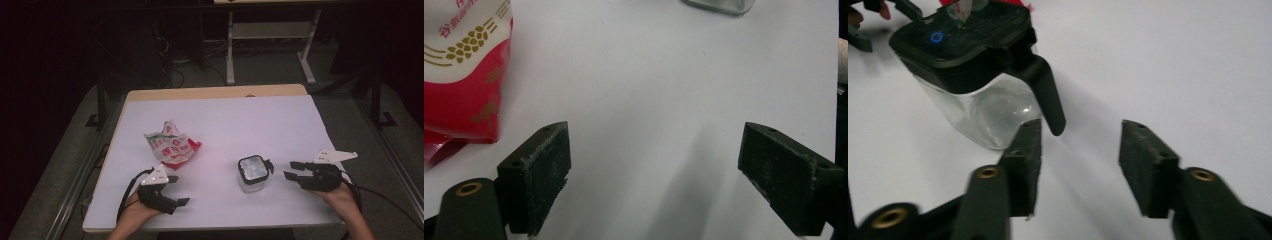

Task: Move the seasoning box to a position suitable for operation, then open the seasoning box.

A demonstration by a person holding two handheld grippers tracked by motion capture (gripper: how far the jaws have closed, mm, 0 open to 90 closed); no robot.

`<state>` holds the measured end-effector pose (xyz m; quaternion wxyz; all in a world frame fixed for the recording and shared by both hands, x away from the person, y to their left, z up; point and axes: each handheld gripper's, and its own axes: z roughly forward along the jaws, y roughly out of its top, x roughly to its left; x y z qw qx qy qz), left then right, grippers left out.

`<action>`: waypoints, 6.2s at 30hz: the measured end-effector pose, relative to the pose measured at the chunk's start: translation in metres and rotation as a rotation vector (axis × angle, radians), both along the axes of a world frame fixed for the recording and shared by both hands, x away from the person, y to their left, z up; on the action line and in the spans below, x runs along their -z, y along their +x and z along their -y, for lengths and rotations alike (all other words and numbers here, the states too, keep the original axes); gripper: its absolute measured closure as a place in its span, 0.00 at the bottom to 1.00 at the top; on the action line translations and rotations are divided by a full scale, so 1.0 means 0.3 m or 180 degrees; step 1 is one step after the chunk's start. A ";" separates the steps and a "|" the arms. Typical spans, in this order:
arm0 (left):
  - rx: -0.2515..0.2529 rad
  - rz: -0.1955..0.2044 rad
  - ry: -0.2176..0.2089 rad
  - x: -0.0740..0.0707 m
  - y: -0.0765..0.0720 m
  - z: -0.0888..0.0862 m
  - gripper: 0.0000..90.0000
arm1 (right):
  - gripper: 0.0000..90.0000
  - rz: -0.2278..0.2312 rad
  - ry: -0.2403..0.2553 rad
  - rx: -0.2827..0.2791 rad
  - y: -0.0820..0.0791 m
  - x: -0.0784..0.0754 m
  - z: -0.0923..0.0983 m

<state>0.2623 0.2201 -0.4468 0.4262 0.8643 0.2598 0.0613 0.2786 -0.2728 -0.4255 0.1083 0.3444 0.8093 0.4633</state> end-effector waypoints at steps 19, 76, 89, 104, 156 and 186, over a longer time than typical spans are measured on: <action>0.0045 -0.0004 -0.0065 -0.014 0.000 0.024 0.15 | 0.21 0.0008 0.0032 0.0417 0.035 0.046 -0.001; 0.0987 0.0177 -0.0118 -0.113 0.165 0.488 0.14 | 0.17 0.0072 0.0095 0.0481 0.055 0.061 0.014; 0.1028 0.0197 -0.0224 -0.103 0.179 0.547 0.15 | 0.18 0.0051 0.0102 0.0461 0.052 0.067 0.017; 0.1020 0.0249 -0.0202 -0.111 0.174 0.546 0.19 | 0.18 0.0059 0.0085 0.0475 0.048 0.069 0.020; 0.1073 0.0283 -0.0485 -0.178 0.184 0.538 1.00 | 0.18 0.0075 0.0084 0.0476 0.048 0.068 0.020; 0.1195 0.0335 -0.0550 -0.264 0.221 0.605 1.00 | 0.18 0.0051 0.0057 0.0430 0.057 0.075 0.012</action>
